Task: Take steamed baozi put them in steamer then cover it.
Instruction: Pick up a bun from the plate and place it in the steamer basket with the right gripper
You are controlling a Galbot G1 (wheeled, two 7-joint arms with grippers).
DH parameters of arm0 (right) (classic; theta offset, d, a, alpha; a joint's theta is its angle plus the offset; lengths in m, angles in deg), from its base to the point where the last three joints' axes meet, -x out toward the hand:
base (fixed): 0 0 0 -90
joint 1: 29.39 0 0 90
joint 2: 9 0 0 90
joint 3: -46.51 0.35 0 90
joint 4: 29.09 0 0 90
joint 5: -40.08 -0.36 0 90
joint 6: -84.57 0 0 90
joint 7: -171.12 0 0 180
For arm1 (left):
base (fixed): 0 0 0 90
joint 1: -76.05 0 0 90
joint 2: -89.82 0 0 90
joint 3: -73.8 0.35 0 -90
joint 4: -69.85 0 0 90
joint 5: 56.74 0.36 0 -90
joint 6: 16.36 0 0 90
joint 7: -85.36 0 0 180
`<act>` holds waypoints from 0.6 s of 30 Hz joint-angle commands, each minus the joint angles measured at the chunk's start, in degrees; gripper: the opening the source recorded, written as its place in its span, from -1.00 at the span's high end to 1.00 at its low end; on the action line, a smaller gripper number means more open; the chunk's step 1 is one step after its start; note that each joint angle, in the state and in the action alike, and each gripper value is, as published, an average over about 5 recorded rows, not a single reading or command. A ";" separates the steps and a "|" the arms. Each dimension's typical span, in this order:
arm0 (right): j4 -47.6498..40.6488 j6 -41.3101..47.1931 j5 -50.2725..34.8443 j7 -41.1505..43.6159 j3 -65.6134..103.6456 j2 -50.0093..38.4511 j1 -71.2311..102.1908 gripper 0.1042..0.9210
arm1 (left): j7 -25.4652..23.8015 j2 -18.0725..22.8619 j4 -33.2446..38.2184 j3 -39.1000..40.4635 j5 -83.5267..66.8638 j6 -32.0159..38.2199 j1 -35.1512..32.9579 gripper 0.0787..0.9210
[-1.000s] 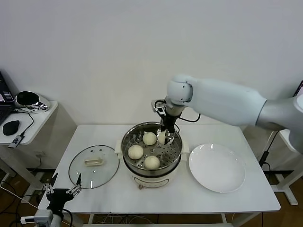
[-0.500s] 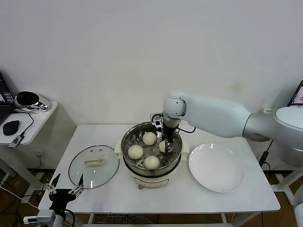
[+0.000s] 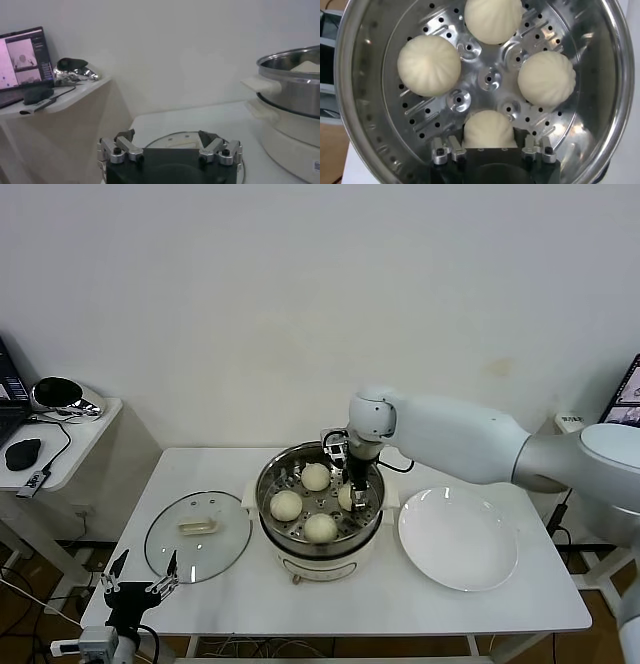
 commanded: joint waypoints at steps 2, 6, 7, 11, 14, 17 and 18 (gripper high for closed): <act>6.32 -0.36 -0.93 1.06 4.06 -8.48 -5.38 -0.74 | -0.11 0.19 -0.12 0.13 0.11 -0.07 0.10 -0.77; 10.75 -1.46 -1.37 0.29 11.30 -16.01 -5.47 -0.76 | -0.12 0.16 -0.37 0.21 -0.04 -0.09 0.18 -0.77; 11.74 -1.89 -1.44 -0.30 13.93 -17.66 -4.58 -0.76 | -0.15 0.14 -0.44 0.24 -0.10 -0.13 0.23 -0.77; 16.11 -4.12 -5.18 -8.18 26.13 -25.01 2.01 -0.76 | -0.28 0.00 -0.59 0.36 -0.73 -0.37 0.45 -0.77; 20.55 -6.30 -11.45 -21.61 34.49 -30.72 9.23 -0.76 | -0.33 -0.05 -0.73 0.61 -2.18 -0.48 0.74 -0.77; 25.59 -8.83 -16.59 -35.36 46.01 -35.40 22.33 -0.76 | -0.14 0.28 -1.05 1.08 -3.59 -0.42 1.29 -0.77; 27.34 -9.93 -17.83 -39.81 50.17 -36.66 27.24 -0.76 | -0.10 0.50 -1.13 1.23 -3.93 -0.40 1.48 -0.77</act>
